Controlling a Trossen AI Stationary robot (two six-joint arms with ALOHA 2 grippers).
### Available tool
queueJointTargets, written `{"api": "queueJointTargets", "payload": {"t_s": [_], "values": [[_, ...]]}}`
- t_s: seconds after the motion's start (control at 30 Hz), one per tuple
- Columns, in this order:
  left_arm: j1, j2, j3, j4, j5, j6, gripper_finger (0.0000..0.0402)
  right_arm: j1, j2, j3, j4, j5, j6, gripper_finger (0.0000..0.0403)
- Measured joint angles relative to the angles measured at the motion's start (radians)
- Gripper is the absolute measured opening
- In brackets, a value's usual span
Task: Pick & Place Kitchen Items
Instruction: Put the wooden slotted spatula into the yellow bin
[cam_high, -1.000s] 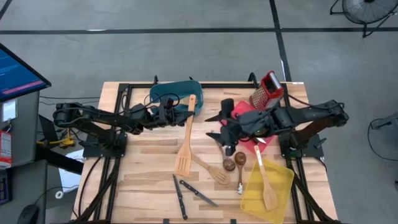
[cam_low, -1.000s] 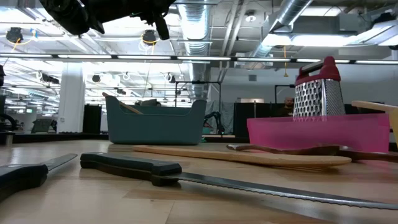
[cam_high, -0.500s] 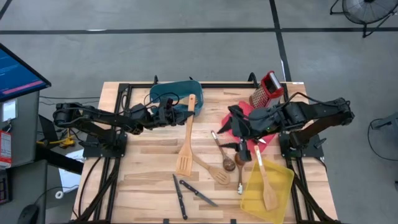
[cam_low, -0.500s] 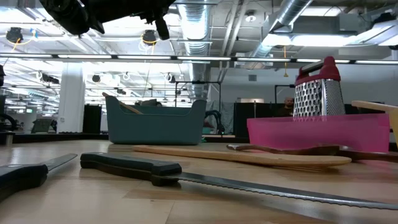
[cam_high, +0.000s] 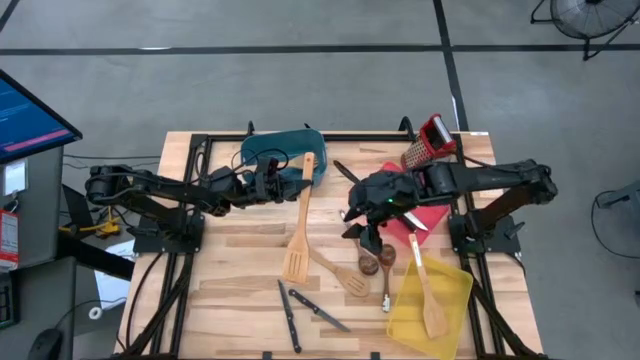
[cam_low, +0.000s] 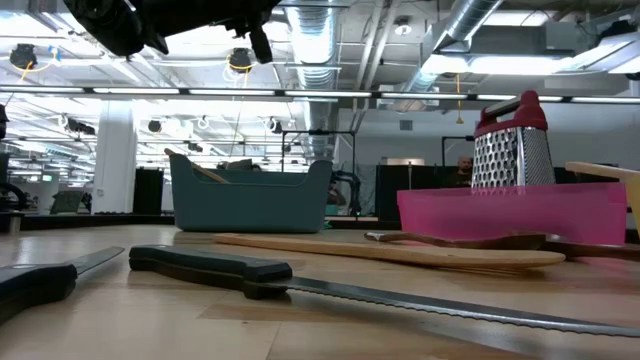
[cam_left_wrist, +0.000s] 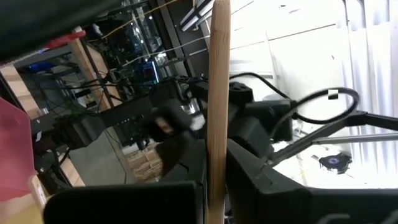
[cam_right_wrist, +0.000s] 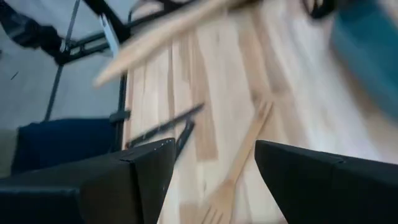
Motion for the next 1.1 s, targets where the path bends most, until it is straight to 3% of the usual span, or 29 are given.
{"api": "queueJointTargets", "payload": {"t_s": [0.2,0.43,0.63,0.73,0.93,1.1], "values": [[-0.001,0.000,0.000,0.000,0.020,0.073,0.0021,-0.077,-0.024,-0.063,-0.056,-0.035,0.062,0.0222],[-0.001,0.000,0.000,0.000,0.032,0.235,0.0021,-0.133,-0.123,-0.237,0.160,-0.032,0.126,0.0200],[-0.001,-0.001,0.000,-0.005,0.033,0.385,0.0021,-0.160,-0.217,-0.386,0.357,0.034,0.128,0.0193],[-0.001,-0.001,0.000,-0.014,0.001,0.463,0.0021,-0.155,-0.261,-0.450,0.484,0.052,0.073,0.0192],[-0.001,-0.001,0.000,-0.035,-0.040,0.524,0.0021,-0.122,-0.333,-0.541,0.726,0.197,-0.078,0.0192],[-0.003,-0.001,0.000,-0.041,-0.041,0.571,0.0021,-0.121,-0.382,-0.638,0.950,0.143,-0.258,0.0192]]}}
